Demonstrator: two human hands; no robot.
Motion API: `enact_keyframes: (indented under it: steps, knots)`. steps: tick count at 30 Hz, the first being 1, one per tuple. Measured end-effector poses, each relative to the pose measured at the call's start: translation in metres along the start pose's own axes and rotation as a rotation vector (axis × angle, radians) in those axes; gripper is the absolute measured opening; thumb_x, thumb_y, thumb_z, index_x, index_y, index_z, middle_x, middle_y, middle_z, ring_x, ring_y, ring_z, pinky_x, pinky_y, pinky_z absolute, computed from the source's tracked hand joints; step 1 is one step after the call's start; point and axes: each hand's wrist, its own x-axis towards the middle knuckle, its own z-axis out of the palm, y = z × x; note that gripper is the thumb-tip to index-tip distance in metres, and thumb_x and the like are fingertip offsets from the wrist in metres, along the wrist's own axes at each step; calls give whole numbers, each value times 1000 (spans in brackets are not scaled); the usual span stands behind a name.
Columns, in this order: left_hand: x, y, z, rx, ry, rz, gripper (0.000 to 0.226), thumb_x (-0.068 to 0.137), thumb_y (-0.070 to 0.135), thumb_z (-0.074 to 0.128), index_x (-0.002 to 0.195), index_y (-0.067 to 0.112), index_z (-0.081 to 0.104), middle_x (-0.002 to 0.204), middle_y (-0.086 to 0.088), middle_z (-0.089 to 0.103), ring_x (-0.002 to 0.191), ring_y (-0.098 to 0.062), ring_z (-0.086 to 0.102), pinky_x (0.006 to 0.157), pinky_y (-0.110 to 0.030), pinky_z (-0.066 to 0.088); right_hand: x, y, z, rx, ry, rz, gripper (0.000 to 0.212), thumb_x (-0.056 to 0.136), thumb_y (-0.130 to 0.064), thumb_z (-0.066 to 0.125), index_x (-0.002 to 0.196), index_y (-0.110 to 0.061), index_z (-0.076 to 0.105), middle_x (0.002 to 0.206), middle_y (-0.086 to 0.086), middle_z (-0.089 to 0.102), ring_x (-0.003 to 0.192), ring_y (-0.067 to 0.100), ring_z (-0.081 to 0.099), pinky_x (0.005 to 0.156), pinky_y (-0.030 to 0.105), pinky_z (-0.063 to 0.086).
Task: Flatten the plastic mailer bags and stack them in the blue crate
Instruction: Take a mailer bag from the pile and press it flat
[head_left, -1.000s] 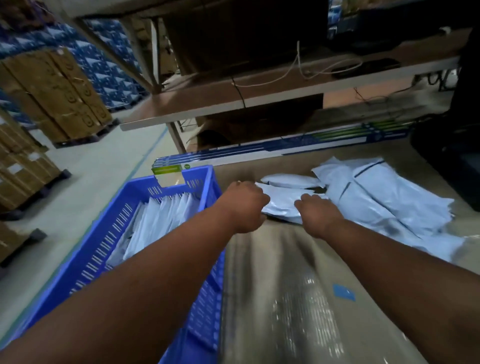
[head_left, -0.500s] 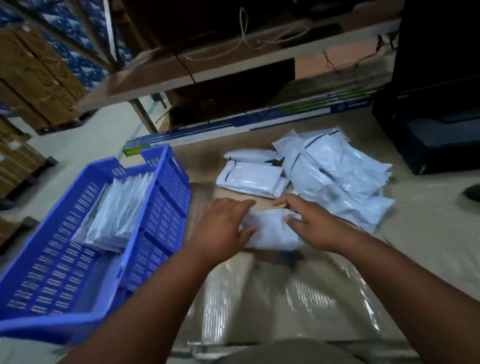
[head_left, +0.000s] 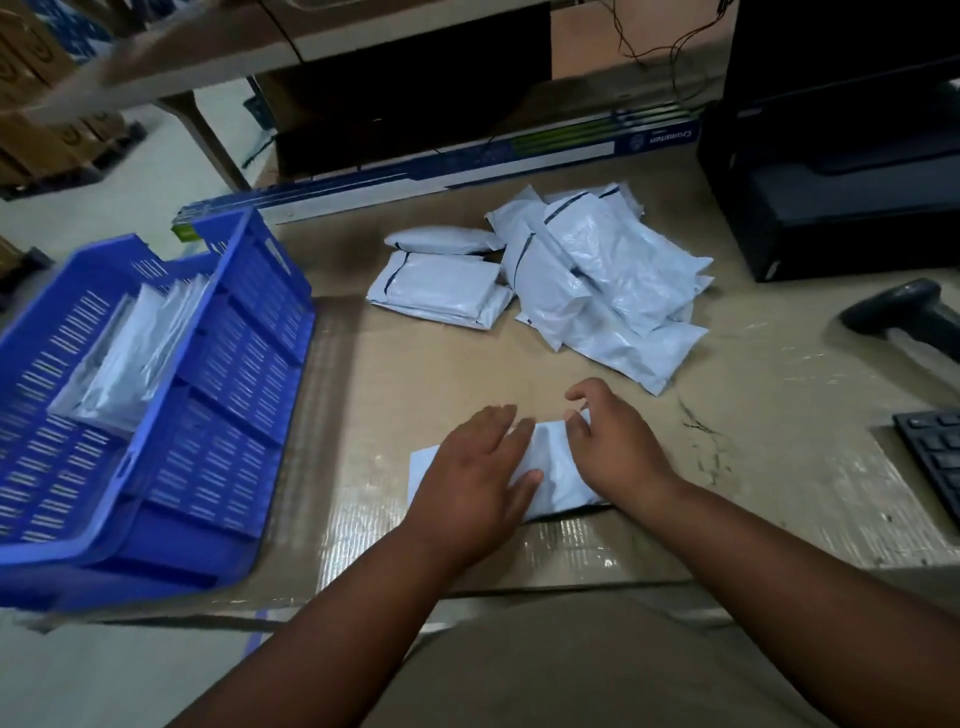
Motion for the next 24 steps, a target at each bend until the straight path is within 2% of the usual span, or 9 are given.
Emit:
enact_keyframes:
  steps: [2,4,6,9,12,15,17,20,24]
  knots:
    - [1,-1,15,93,-126,-79,66,107,59,33,159,19,40,169,-6,31,158,-27,23,126,-54,22,-2,2,-3,-168,44,-121,28,101,-19,59,128,-22,57,120,4,60,102,27,62,80,40,52]
    - [-2,-2,28,149,-187,-125,67,107,60,25,162,23,31,172,0,22,161,-22,13,126,-61,12,-9,7,-8,-373,85,-256,32,97,-20,61,129,-22,59,122,4,55,104,30,59,81,42,52]
    - [-2,-4,34,172,-199,-111,65,108,56,23,164,23,28,174,1,20,162,-21,12,127,-61,10,-16,8,-11,-497,86,-378,35,98,-25,59,133,-21,60,138,6,52,122,32,53,96,46,49]
    - [4,-9,32,219,-190,-49,63,109,50,22,164,19,29,173,-2,22,161,-22,14,126,-61,14,-18,3,-5,-533,-5,-492,39,103,-28,52,141,-18,54,161,9,40,150,31,35,123,52,30]
    - [12,-7,26,195,-134,-47,61,110,44,26,162,15,34,172,-6,25,161,-23,17,127,-57,16,-9,-1,5,-567,-98,-476,46,106,-31,44,150,-19,47,169,8,30,158,29,24,129,54,20]
    - [17,1,32,86,-96,-114,60,108,36,30,162,11,36,172,-9,27,161,-23,18,129,-50,18,-3,7,11,-631,-206,-442,59,106,-38,23,160,-18,38,172,7,26,161,25,19,131,50,13]
    - [16,8,43,49,-105,-135,60,106,33,33,161,9,38,171,-11,29,160,-25,21,127,-50,22,-3,15,14,-671,-268,-430,67,104,-41,13,163,-17,32,173,7,23,161,23,16,131,48,12]
    - [14,12,54,60,-66,-140,60,103,30,37,158,7,44,167,-13,36,157,-28,29,126,-51,27,-5,23,17,-683,-263,-409,66,104,-42,18,164,-17,30,174,8,21,161,23,16,130,50,17]
    - [15,10,58,82,-38,-135,64,101,32,38,159,6,40,169,-14,33,158,-28,27,126,-51,26,-5,24,18,-709,-269,-419,69,102,-42,21,166,-15,25,176,9,13,162,23,10,130,50,15]
